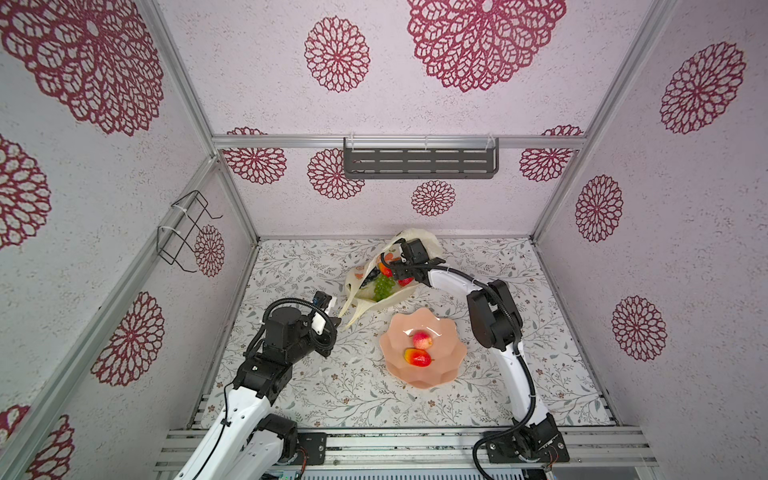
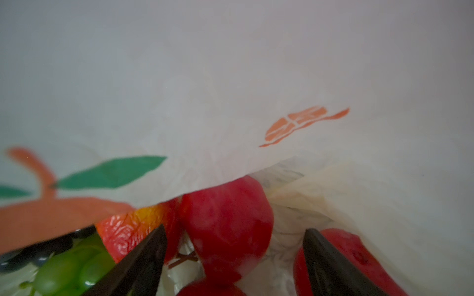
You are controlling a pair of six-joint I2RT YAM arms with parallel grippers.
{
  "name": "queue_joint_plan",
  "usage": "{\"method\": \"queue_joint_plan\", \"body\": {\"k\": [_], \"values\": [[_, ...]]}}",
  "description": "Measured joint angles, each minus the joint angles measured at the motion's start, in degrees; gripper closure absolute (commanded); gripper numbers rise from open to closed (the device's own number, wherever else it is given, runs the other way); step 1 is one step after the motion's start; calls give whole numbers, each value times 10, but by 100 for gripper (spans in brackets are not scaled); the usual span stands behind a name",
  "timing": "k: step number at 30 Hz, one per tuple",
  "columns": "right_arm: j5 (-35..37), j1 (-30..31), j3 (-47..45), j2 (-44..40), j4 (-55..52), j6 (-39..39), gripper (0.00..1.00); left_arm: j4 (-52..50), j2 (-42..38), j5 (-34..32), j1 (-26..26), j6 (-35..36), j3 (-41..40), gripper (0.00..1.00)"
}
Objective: Take fruits out of the plastic bag
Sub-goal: Take out the fake fruit from the plastic bag.
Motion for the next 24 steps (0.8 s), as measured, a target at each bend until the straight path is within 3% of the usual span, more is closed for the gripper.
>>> {"method": "queue_joint_plan", "body": {"k": [20, 24], "values": [[3, 11, -42, -3, -27, 17, 14, 0, 7, -30, 0, 0, 0, 91], [10, 14, -47, -3, -20, 15, 20, 0, 3, -35, 0, 0, 0, 91]]}}
